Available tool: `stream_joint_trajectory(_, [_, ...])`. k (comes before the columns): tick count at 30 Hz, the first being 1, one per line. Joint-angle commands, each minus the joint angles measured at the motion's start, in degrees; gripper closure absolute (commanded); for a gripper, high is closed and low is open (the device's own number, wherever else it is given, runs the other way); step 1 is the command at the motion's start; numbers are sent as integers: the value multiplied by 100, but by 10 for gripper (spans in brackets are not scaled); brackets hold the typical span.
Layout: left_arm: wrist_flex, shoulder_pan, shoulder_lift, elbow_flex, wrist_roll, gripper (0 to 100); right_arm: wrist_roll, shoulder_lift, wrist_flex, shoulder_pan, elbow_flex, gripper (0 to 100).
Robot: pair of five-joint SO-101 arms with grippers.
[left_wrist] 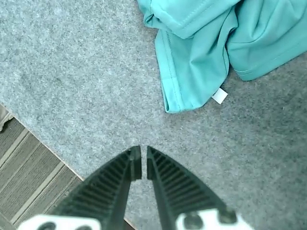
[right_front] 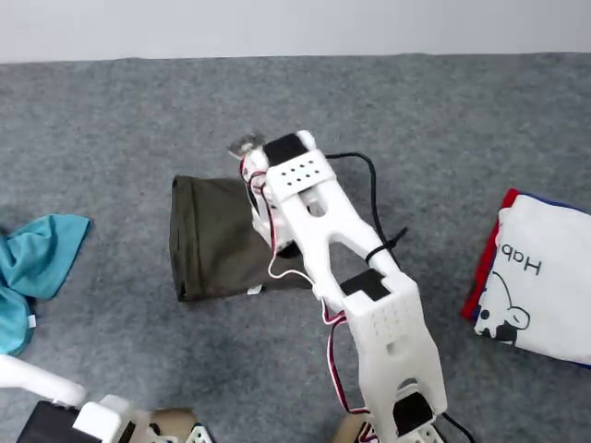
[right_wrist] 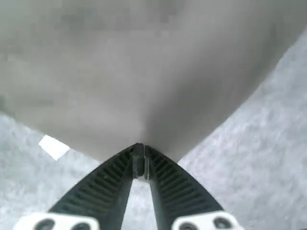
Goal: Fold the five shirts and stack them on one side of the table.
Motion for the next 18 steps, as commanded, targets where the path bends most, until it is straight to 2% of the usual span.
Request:
stream_joint_trajectory(1, [97, 18, -220, -31, 9, 968, -97, -277, -180, 101, 527, 990])
stream_joint_trajectory(7, [97, 18, -220, -31, 9, 968, -97, 31, -514, 303, 905, 990])
stream_joint_trajectory(18, [97, 18, -220, -22, 9, 968, -97, -1393, -549, 224, 352, 983])
